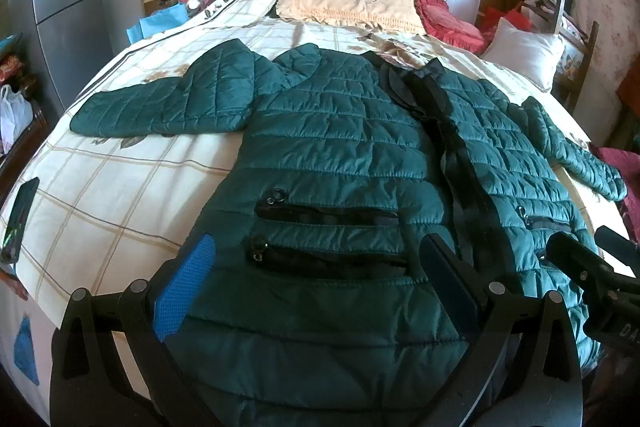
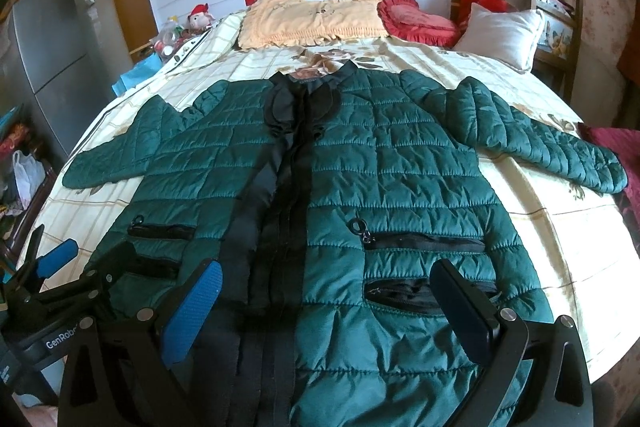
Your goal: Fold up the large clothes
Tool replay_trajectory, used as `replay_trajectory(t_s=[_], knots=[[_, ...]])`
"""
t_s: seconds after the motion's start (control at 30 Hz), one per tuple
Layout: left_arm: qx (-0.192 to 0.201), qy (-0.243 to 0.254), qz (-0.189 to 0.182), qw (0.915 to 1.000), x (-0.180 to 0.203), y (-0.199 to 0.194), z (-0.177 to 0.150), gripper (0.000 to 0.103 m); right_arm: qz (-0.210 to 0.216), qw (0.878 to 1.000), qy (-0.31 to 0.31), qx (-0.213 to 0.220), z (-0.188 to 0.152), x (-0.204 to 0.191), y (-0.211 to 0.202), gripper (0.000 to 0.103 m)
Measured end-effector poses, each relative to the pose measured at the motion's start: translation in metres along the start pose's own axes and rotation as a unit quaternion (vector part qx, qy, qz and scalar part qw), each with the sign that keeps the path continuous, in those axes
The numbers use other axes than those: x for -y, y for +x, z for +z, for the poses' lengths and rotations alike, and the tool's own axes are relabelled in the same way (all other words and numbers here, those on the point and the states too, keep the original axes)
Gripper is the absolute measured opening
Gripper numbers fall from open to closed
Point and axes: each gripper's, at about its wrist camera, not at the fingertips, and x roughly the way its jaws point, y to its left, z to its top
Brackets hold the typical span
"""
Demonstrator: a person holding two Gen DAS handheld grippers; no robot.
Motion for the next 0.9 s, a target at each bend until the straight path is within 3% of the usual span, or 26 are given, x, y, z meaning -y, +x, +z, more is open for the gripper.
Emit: replay_trajectory(t_s=[0.7,0.9], knots=[[0.000,0.001,0.002,1.0000,-0.003,0.002,-0.001,0.102,0.006,1.000,0.000,-0.002,0.007,-0.001,0.007,0.103],[0.004,-0.002,0.011,0.9999,-0.011,0.010,0.022,0.102,0.011,1.000,-0.005,0.004,0.027,-0.004,0.013,0.103]])
